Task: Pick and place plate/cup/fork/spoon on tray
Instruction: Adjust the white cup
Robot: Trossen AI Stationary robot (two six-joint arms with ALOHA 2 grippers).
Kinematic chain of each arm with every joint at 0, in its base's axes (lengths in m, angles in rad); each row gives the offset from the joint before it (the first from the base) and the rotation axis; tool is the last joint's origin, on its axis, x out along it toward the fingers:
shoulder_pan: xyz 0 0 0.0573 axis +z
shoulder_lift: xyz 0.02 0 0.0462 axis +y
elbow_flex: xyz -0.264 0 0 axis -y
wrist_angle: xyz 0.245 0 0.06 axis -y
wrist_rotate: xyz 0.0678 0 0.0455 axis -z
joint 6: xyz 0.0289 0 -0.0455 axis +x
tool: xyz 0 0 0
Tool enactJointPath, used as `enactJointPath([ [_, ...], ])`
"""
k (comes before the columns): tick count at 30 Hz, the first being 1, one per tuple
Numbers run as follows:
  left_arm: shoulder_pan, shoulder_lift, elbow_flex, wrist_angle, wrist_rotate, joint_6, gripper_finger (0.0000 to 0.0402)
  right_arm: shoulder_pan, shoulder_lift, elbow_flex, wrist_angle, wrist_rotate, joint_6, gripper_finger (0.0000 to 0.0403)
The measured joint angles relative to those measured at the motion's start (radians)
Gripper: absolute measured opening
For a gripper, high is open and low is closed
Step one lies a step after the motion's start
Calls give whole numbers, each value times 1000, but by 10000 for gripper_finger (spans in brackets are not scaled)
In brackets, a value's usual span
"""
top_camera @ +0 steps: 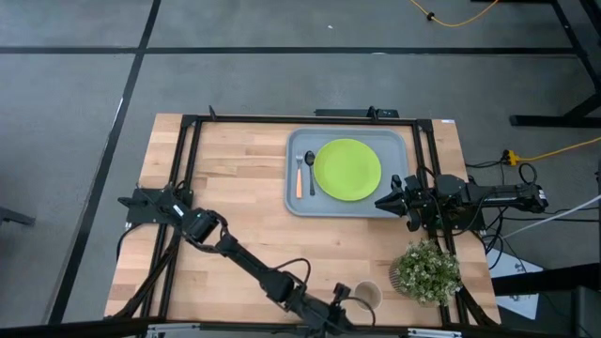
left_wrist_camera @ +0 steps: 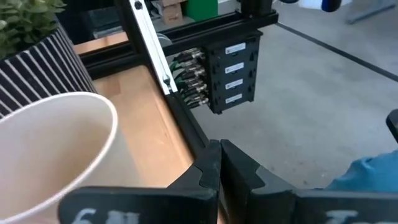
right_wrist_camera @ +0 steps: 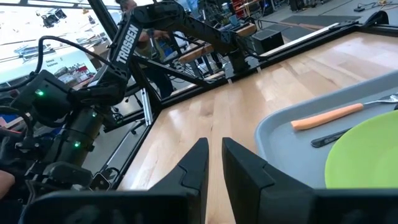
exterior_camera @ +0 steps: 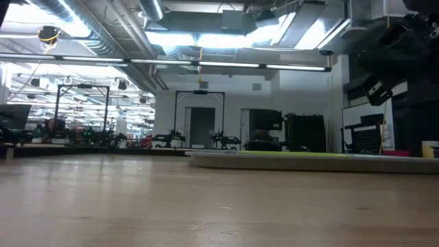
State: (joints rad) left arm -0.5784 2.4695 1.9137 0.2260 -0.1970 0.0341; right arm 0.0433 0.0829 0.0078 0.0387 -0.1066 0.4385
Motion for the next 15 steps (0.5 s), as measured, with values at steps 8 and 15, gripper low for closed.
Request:
enactJointPath([
  [8,14,-8,0,-16,-18,65,0,0,0,0,0,-2,2,51],
  [15,37,-156,1,-319,14,82,0,0,0,0,40,-182,0,51],
])
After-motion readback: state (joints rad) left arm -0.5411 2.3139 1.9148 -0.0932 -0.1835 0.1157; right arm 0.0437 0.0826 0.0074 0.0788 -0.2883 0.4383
